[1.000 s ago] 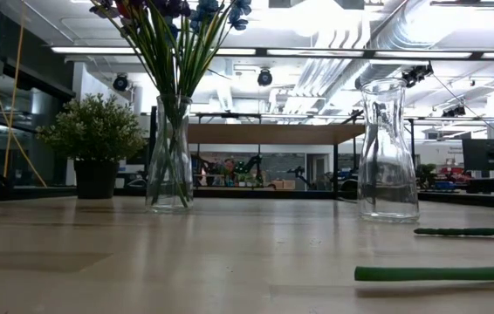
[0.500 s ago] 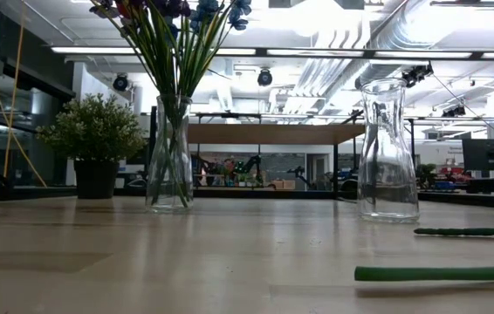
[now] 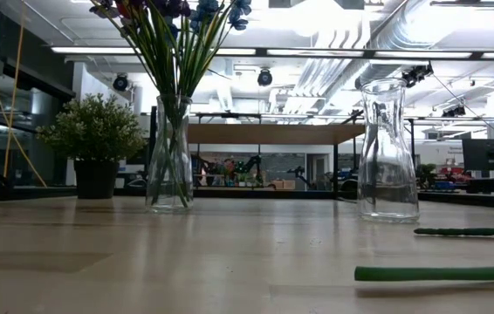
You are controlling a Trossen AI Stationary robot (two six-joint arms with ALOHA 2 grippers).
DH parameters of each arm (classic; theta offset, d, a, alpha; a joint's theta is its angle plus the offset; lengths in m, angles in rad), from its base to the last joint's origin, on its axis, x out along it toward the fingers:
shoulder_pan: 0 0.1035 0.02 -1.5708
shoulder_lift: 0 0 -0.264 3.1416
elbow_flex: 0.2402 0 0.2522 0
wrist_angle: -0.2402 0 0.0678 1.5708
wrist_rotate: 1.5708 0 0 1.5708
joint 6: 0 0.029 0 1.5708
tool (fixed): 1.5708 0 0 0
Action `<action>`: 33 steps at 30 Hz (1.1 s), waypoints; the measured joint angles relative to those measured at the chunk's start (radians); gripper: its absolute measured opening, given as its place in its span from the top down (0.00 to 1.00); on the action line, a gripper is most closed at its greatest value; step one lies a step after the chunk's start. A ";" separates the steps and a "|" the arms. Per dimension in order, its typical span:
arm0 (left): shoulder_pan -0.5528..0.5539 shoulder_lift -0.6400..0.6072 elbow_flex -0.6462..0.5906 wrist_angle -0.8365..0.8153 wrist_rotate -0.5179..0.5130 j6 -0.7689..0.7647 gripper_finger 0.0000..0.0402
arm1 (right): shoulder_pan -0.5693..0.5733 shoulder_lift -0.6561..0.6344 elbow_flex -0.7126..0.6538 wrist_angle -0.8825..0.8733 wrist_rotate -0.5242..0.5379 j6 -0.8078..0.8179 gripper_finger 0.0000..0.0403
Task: Pick and place flowers into a vace then onto a shelf
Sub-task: Put the top red flowers into the right transparent vase
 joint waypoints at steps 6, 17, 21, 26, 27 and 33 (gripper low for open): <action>0.000 0.000 0.000 -0.001 -0.018 0.000 0.15 | 0.028 0.000 0.000 0.000 0.014 -0.026 1.00; 0.012 0.000 0.000 -0.008 -0.032 -0.002 0.15 | 0.034 0.000 0.000 -0.023 0.007 -0.026 1.00; 0.034 0.001 0.000 -0.022 -0.034 -0.002 0.15 | 0.034 0.000 0.000 -0.015 0.011 -0.037 1.00; 0.065 0.002 0.000 -0.035 0.026 -0.030 0.15 | 0.034 0.000 0.000 -0.012 0.017 -0.044 1.00; 0.069 0.002 0.000 -0.038 0.040 -0.050 0.15 | 0.035 0.000 0.000 -0.011 0.017 -0.044 1.00; 0.078 0.002 0.000 -0.154 0.050 -0.172 0.15 | 0.060 -0.005 0.000 -0.011 0.007 -0.027 1.00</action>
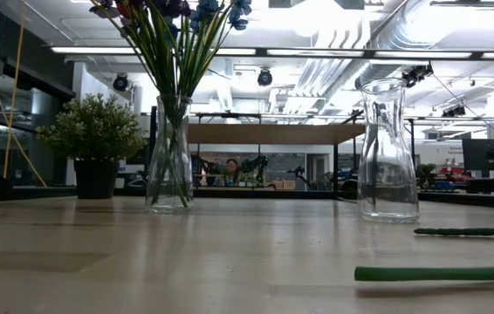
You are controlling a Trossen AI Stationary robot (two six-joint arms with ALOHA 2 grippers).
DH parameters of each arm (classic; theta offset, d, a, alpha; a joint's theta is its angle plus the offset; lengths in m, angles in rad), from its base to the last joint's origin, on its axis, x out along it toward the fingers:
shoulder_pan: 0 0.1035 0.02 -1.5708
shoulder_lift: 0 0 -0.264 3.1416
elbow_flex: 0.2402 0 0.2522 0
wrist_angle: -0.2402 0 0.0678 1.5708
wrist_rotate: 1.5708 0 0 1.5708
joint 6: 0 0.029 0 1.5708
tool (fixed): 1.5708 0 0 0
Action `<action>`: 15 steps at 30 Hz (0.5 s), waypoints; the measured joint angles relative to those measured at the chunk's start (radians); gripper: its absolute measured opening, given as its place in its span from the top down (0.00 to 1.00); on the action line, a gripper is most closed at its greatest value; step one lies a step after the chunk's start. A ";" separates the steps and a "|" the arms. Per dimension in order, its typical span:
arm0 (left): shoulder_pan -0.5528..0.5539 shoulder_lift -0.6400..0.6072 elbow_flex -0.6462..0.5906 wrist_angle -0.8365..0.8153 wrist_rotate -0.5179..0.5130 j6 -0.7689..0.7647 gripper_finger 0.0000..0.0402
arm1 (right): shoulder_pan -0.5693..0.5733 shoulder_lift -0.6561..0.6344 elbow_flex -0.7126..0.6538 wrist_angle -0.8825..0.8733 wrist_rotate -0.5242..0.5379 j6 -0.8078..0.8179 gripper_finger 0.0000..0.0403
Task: Pick and place flowers into a vace then onto a shelf
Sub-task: Put the top red flowers into the right transparent vase
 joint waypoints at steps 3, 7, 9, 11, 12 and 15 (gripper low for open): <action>0.000 0.000 0.000 -0.017 -0.006 -0.019 0.15 | 0.019 -0.003 0.000 -0.006 -0.025 0.008 1.00; 0.000 0.000 0.000 -0.017 -0.026 -0.019 0.15 | 0.046 -0.003 0.000 -0.007 -0.057 0.008 1.00; 0.001 0.000 0.000 -0.016 -0.029 -0.019 0.15 | 0.053 -0.003 0.000 -0.007 -0.068 0.008 1.00; 0.001 0.000 0.000 -0.016 -0.043 -0.019 0.15 | 0.061 -0.003 0.000 -0.006 -0.077 0.007 1.00; 0.001 0.000 0.000 -0.017 -0.053 -0.019 0.15 | 0.064 -0.003 0.000 -0.006 -0.089 0.004 1.00; 0.001 0.000 0.000 -0.026 -0.076 -0.020 0.15 | 0.068 -0.003 0.000 0.014 -0.124 -0.002 1.00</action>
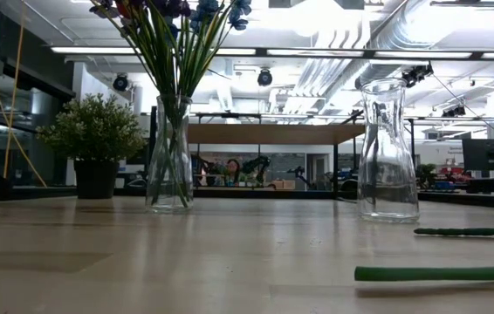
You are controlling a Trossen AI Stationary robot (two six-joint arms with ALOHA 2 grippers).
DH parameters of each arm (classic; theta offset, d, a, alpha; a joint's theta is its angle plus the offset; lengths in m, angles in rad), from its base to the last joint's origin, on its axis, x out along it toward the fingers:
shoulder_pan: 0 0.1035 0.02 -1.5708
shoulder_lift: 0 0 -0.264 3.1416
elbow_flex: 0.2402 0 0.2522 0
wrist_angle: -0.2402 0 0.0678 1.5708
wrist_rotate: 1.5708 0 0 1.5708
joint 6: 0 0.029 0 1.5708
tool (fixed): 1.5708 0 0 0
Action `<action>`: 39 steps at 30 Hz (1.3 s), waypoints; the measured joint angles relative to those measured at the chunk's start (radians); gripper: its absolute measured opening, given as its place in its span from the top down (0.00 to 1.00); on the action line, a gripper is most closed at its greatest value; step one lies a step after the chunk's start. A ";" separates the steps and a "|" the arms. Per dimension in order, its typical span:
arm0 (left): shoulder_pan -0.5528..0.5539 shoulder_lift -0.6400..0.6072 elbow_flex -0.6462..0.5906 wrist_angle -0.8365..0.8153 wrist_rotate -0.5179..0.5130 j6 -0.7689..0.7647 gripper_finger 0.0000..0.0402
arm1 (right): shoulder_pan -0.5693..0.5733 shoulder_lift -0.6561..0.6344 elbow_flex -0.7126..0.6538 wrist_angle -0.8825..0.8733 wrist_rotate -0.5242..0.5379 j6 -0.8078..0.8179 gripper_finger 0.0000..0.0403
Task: Pick and place flowers into a vace then onto a shelf
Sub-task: Put the top red flowers into the right transparent vase
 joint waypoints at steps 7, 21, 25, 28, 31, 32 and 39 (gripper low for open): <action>0.015 0.000 0.000 -0.005 -0.002 -0.004 0.15 | 0.000 0.000 0.000 0.124 -0.067 -0.084 1.00; 0.101 0.000 0.000 -0.005 0.142 -0.011 0.15 | -0.063 0.037 0.000 0.269 -0.192 -0.186 1.00; 0.098 0.000 0.000 -0.005 0.156 -0.011 0.15 | -0.101 0.037 0.000 0.269 -0.209 -0.186 1.00; 0.097 0.000 0.000 -0.005 0.157 -0.011 0.15 | -0.127 0.037 0.000 0.271 -0.231 -0.184 1.00; 0.098 0.000 0.000 -0.005 0.165 -0.011 0.15 | -0.151 0.037 0.000 0.273 -0.258 -0.183 1.00; 0.098 0.000 0.000 -0.005 0.169 -0.011 0.15 | -0.157 0.037 0.000 0.273 -0.268 -0.182 1.00; 0.098 0.000 0.000 -0.005 0.186 -0.011 0.15 | -0.188 0.041 0.000 0.304 -0.299 -0.203 1.00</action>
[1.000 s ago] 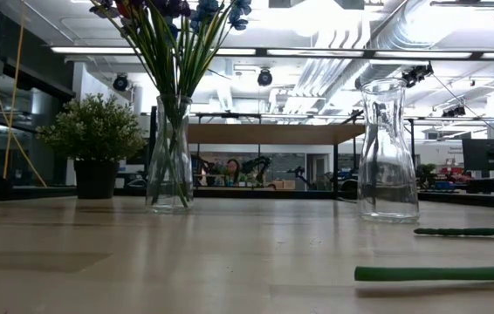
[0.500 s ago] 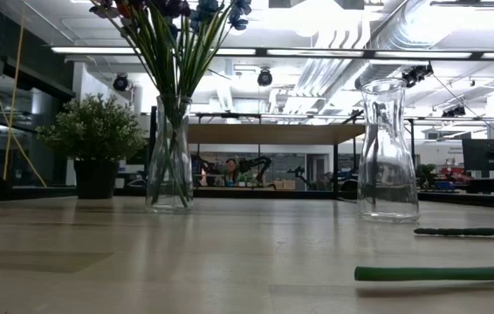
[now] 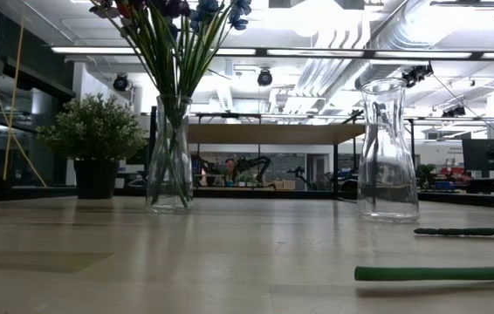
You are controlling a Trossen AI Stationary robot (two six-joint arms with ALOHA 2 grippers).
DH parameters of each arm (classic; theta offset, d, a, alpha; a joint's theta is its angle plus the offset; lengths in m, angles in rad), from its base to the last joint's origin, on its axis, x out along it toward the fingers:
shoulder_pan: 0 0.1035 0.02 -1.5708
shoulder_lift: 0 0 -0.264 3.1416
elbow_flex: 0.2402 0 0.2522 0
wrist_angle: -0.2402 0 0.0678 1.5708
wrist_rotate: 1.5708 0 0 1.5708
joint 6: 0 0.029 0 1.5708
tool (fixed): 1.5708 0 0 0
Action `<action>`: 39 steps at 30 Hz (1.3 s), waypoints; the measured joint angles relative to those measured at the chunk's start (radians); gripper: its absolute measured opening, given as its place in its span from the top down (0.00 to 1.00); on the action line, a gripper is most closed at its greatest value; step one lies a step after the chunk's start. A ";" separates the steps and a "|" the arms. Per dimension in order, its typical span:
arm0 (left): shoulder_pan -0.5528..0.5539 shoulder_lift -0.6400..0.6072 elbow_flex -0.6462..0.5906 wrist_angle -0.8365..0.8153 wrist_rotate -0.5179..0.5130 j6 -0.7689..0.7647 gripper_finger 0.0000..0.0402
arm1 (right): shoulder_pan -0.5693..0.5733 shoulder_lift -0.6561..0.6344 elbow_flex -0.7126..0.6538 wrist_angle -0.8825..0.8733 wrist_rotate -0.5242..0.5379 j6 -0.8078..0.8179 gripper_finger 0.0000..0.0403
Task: Pick and place flowers into a vace then onto a shelf
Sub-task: Put the top red flowers into the right transparent vase
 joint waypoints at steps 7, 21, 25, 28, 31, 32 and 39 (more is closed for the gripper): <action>0.000 0.000 0.000 0.000 0.000 0.000 0.15 | -0.012 0.000 0.000 0.037 -0.033 -0.024 1.00; 0.001 0.000 0.000 -0.003 -0.002 -0.015 0.15 | -0.012 0.047 0.000 0.050 -0.032 -0.030 1.00; 0.001 0.000 0.000 -0.011 0.015 -0.018 0.15 | -0.012 0.047 0.000 0.070 -0.022 -0.030 1.00; 0.000 0.000 0.000 -0.033 0.021 -0.020 0.15 | -0.012 0.047 0.000 0.075 -0.022 -0.030 1.00; 0.000 0.000 0.000 -0.064 0.022 -0.043 0.15 | -0.012 0.047 0.000 0.076 -0.024 -0.030 1.00; 0.000 0.000 0.000 -0.069 0.022 -0.048 0.15 | -0.012 0.047 0.000 0.077 -0.024 -0.030 1.00; 0.000 0.000 0.000 -0.082 0.021 -0.063 0.15 | -0.012 0.047 0.000 0.080 -0.027 -0.030 1.00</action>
